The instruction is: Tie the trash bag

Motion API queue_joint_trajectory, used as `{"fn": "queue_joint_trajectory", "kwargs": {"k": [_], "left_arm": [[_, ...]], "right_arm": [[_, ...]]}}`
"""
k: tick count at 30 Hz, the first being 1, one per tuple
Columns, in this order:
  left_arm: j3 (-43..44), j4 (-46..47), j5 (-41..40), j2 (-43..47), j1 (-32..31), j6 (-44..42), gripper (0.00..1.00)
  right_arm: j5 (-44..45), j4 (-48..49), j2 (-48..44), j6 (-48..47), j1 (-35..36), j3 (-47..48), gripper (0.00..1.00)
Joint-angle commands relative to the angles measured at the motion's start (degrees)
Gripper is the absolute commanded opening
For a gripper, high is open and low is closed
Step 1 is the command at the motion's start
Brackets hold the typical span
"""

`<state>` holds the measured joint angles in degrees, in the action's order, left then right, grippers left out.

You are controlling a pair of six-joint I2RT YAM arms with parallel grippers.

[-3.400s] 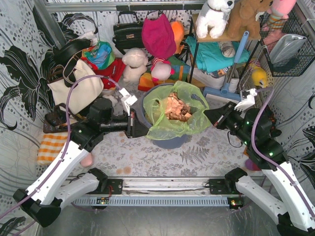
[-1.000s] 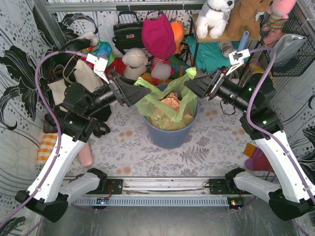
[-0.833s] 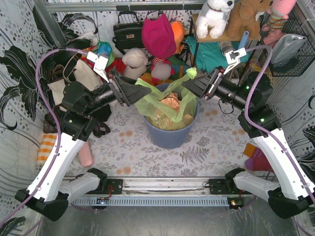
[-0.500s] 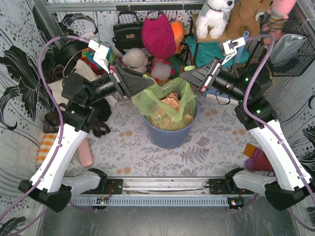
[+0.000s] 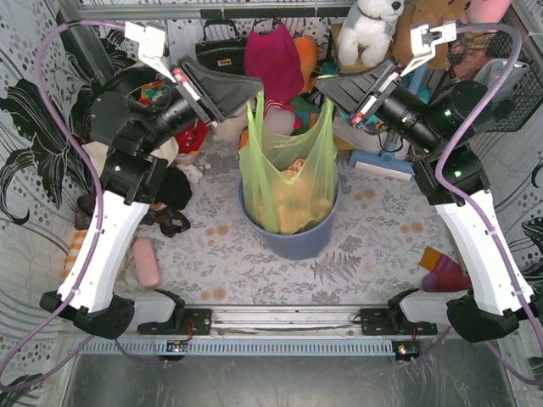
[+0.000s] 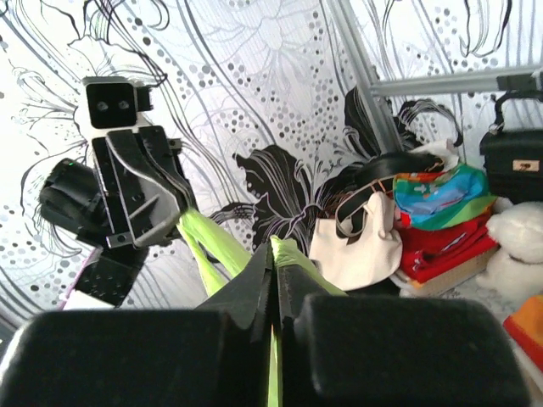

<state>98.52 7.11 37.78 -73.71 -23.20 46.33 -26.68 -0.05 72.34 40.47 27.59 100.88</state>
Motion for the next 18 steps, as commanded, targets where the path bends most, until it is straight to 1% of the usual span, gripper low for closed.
{"fn": "queue_joint_trajectory", "kwargs": {"k": [1, 4, 7, 11, 14, 15, 16, 17, 18], "left_arm": [[6.45, -5.04, -11.46, 1.42, 0.17, -5.43, 0.00], [6.78, -10.39, -15.97, 2.31, 0.17, -7.18, 0.00], [3.68, -14.12, -18.58, 3.52, 0.18, -7.44, 0.00], [-2.41, -15.29, -19.05, 5.56, 0.24, -7.37, 0.00], [-6.38, -13.22, -17.50, 7.10, 0.27, -5.96, 0.01], [-7.24, -11.87, -16.24, 7.31, 0.28, -5.30, 0.08], [-7.58, -11.08, -14.53, 7.36, 0.26, -4.85, 0.19], [-7.52, -10.72, -12.90, 7.17, 0.24, -4.62, 0.25], [-7.00, -10.76, -11.04, 6.93, 0.26, -4.39, 0.35]], "right_arm": [[3.66, 2.05, -1.61, -2.59, -0.10, 2.77, 0.00], [5.05, 1.36, -4.24, -1.91, -0.08, -1.80, 0.00], [6.89, 0.93, -7.65, -1.47, -0.08, -8.72, 0.00], [10.60, -1.51, -10.36, -2.00, -0.08, -13.61, 0.00], [11.85, -3.20, -11.51, -2.73, -0.08, -14.83, 0.00], [12.03, -3.46, -11.78, -2.84, -0.08, -15.03, 0.00], [12.16, -3.58, -11.97, -2.93, -0.08, -15.20, 0.00], [12.17, -3.71, -12.18, -2.94, -0.08, -15.27, 0.00], [12.17, -3.84, -12.26, -2.95, -0.08, -15.32, 0.00]]}}
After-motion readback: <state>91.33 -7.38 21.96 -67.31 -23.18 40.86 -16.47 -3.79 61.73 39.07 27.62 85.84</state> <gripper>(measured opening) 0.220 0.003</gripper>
